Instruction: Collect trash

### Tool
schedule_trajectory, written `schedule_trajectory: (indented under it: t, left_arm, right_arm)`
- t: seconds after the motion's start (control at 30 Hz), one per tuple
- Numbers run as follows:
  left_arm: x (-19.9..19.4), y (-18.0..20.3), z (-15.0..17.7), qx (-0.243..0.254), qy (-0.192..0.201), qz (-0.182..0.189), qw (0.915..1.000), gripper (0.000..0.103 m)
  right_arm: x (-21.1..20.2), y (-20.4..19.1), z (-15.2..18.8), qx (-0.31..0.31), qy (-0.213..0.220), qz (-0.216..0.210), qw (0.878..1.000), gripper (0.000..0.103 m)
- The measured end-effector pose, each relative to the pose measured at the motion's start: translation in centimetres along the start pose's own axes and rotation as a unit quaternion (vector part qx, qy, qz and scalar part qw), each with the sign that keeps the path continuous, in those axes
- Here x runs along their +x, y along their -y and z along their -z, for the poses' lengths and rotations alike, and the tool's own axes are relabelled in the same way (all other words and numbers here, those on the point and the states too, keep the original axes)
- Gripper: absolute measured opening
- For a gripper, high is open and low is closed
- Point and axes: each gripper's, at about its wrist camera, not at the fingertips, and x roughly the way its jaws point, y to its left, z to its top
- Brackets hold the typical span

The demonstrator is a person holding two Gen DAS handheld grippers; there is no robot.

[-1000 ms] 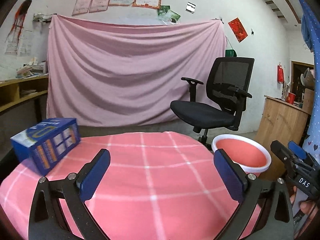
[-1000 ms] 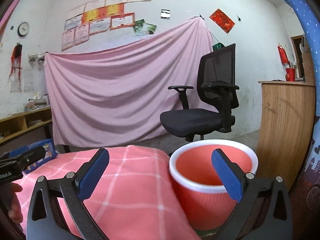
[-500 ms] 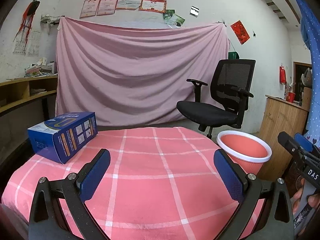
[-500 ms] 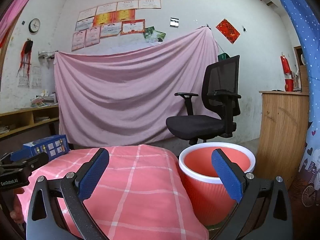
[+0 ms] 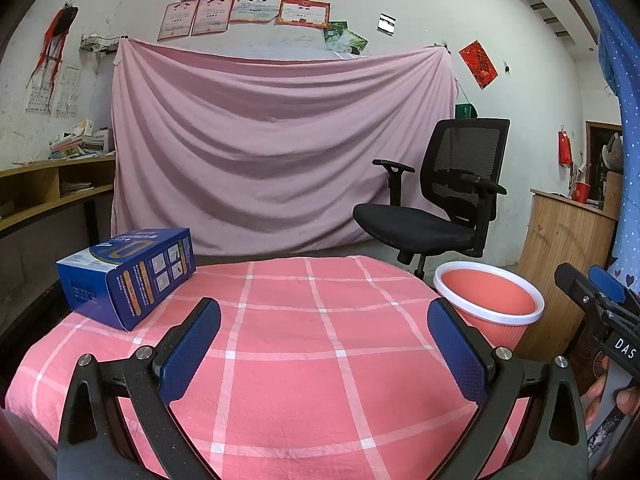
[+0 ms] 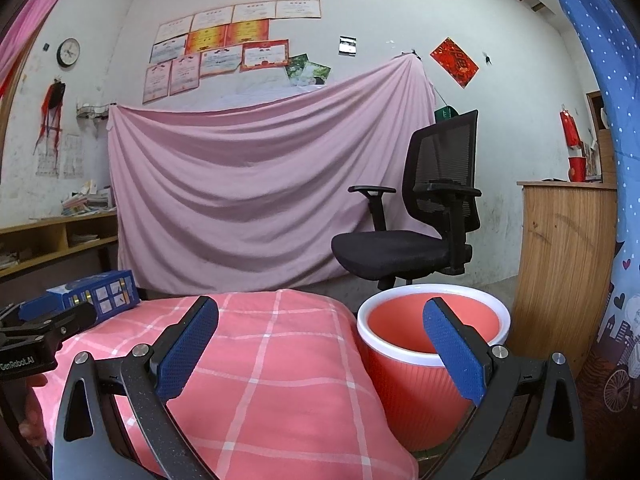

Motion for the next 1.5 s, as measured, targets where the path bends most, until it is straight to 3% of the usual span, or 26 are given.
schedule_trajectory:
  t: [1.5]
  left_arm:
    - [0.17,0.18,0.19,-0.005,-0.006,-0.006,1.0,0.101]
  right_arm:
    - [0.05,0.17,0.39,0.004,-0.003,0.002,1.0,0.103]
